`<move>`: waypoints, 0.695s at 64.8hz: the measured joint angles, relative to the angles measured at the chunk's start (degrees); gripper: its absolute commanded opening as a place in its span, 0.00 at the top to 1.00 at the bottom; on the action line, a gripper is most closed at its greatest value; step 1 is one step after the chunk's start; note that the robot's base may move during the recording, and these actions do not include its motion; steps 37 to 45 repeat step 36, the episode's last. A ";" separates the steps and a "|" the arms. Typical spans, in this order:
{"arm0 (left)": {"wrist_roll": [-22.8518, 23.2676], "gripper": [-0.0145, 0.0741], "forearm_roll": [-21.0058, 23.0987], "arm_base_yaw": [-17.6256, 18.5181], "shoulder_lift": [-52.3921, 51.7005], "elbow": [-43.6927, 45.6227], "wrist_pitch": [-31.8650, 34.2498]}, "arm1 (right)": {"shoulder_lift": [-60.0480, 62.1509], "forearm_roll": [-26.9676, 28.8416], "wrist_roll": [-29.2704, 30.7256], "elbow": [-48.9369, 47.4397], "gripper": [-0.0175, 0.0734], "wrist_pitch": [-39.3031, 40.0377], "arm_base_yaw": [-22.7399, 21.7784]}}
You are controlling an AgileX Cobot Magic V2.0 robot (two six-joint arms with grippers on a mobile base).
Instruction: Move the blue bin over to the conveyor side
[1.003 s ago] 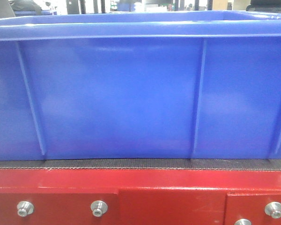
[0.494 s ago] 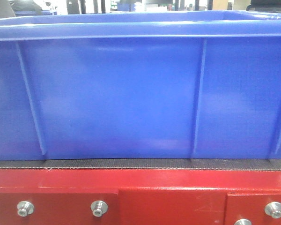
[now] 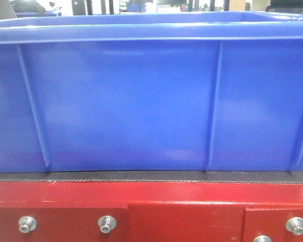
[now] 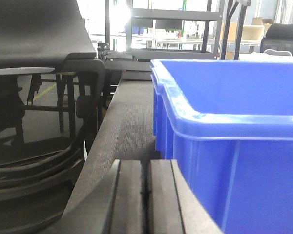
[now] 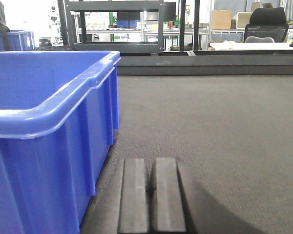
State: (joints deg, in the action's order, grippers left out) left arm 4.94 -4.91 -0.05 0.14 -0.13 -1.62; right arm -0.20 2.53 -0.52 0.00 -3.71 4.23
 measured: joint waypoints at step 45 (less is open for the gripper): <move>-0.15 0.86 0.00 0.00 0.00 0.00 0.24 | 0.00 0.00 0.00 0.00 0.90 0.00 0.00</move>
